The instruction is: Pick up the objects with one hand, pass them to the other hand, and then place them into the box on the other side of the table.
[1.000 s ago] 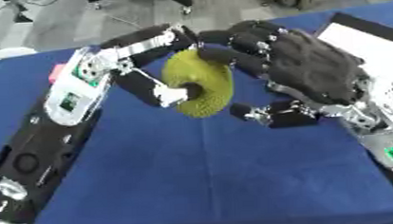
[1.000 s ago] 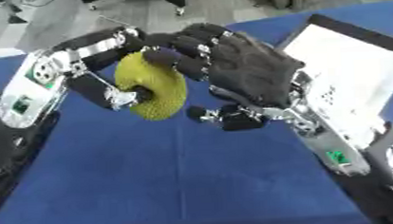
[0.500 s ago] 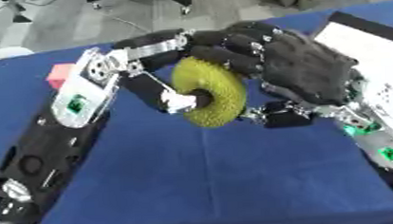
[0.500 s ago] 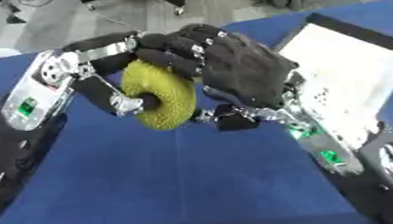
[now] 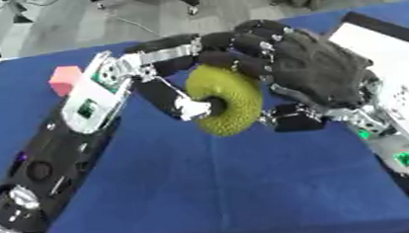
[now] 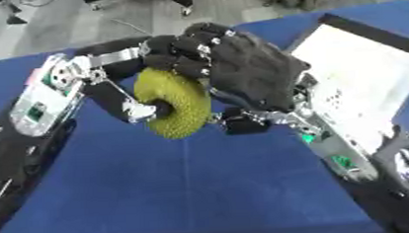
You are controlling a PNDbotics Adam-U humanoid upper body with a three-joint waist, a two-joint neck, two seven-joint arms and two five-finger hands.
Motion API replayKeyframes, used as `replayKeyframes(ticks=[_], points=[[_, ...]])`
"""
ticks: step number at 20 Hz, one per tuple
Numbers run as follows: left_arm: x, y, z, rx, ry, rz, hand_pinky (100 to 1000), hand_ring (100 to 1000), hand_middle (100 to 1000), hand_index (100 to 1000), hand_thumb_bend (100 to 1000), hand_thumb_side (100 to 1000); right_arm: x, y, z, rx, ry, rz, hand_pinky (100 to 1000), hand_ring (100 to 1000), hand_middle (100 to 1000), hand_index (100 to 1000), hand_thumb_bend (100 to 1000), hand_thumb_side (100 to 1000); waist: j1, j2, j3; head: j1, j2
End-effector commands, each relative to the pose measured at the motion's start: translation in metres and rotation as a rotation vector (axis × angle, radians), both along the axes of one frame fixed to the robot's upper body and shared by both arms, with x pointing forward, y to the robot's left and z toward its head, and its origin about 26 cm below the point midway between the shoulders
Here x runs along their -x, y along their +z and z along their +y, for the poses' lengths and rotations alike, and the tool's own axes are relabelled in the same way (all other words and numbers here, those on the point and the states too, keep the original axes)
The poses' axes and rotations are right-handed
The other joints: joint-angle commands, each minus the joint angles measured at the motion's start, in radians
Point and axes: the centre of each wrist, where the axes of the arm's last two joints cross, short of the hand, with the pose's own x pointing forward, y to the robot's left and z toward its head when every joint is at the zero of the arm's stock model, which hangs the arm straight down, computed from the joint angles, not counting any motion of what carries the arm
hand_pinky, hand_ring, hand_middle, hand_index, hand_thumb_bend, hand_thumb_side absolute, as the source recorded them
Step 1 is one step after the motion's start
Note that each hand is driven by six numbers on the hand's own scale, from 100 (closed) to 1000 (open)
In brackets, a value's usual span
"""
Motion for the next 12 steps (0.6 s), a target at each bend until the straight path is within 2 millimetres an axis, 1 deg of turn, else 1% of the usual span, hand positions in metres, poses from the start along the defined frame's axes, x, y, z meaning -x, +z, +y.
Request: replayKeyframes(ticks=[1,4,6,7,8,9,10,11,12], points=[[0.0033,0.0130,-0.0151,-0.035,-0.136,-0.137,530,390,394,518,100,251,0.0043,0.0042,0.0052,-0.020,0.034,-0.002,857,858,917,808,317,100,-0.006,-0.010,-0.001,0.001,-0.003],[0.0008,0.0104,-0.0140,-0.040,-0.125,-0.137,530,390,394,518,100,251,0.0045,0.0033,0.0054,-0.044,0.046,0.011,849,852,906,710,282,100,-0.006,-0.010,-0.002,0.000,-0.003],[-0.0005,0.0092,-0.0135,-0.040,-0.120,-0.134,530,390,394,518,100,251,0.0045,0.0031,0.0055,-0.062,0.054,0.019,844,850,901,658,239,100,-0.006,-0.009,-0.002,-0.001,-0.003],[-0.0009,0.0088,-0.0135,-0.040,-0.119,-0.133,530,390,394,518,100,252,0.0045,0.0029,0.0055,-0.072,0.057,0.024,842,850,898,640,210,100,-0.006,-0.009,-0.001,-0.001,-0.003],[-0.0012,0.0084,-0.0137,-0.039,-0.119,-0.131,531,392,396,520,100,251,0.0046,0.0026,0.0055,-0.084,0.060,0.031,838,848,894,594,128,100,-0.005,-0.009,-0.001,-0.002,-0.003],[-0.0013,0.0081,-0.0140,-0.039,-0.119,-0.130,534,396,401,525,100,251,0.0046,0.0023,0.0055,-0.096,0.063,0.039,832,846,885,548,100,100,-0.005,-0.009,-0.001,-0.002,-0.003],[-0.0013,0.0077,-0.0142,-0.039,-0.119,-0.128,537,399,407,532,100,250,0.0047,0.0018,0.0054,-0.113,0.067,0.048,831,847,881,523,100,100,-0.005,-0.009,-0.002,-0.003,-0.003],[-0.0013,0.0073,-0.0145,-0.039,-0.120,-0.127,544,408,427,551,100,250,0.0047,0.0014,0.0051,-0.130,0.070,0.058,828,849,870,474,100,100,-0.005,-0.009,-0.002,-0.003,-0.003],[-0.0014,0.0068,-0.0147,-0.040,-0.120,-0.127,549,413,440,565,100,250,0.0047,0.0008,0.0048,-0.144,0.071,0.070,829,851,863,445,100,100,-0.005,-0.009,-0.002,-0.003,-0.003]])
